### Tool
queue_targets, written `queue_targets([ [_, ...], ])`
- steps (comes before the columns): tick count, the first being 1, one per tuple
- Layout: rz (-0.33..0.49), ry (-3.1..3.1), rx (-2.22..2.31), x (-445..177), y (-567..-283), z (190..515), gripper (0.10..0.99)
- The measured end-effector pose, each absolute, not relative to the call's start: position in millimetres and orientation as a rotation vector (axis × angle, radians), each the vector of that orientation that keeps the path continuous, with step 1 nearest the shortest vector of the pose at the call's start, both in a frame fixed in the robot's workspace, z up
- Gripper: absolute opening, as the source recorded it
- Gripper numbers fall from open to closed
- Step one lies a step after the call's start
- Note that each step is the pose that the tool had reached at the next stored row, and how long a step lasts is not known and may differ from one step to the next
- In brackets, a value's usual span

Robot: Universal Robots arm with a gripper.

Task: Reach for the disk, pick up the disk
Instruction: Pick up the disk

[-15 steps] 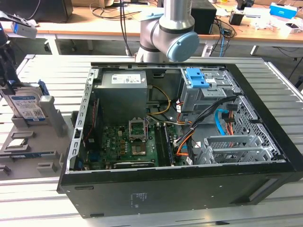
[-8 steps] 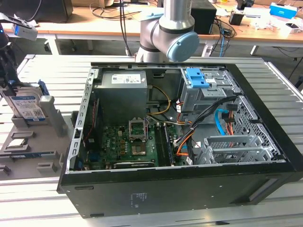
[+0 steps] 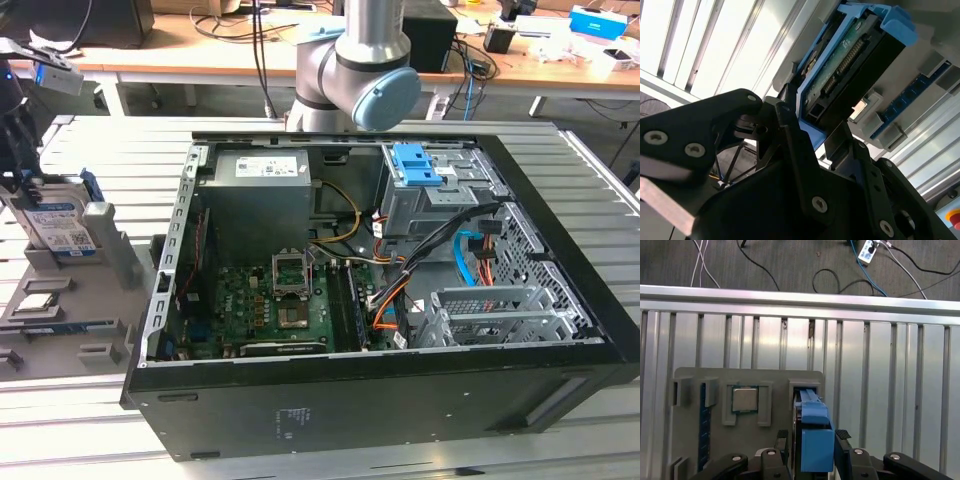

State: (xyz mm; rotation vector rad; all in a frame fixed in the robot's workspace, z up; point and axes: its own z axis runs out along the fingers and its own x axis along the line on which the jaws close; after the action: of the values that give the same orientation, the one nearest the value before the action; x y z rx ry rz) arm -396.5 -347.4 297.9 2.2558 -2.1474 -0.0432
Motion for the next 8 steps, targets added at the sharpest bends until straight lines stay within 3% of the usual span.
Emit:
queue_targets([
  [8, -0.043, -2.148, 2.256, -397.4, -347.3, 293.1, 0.482],
])
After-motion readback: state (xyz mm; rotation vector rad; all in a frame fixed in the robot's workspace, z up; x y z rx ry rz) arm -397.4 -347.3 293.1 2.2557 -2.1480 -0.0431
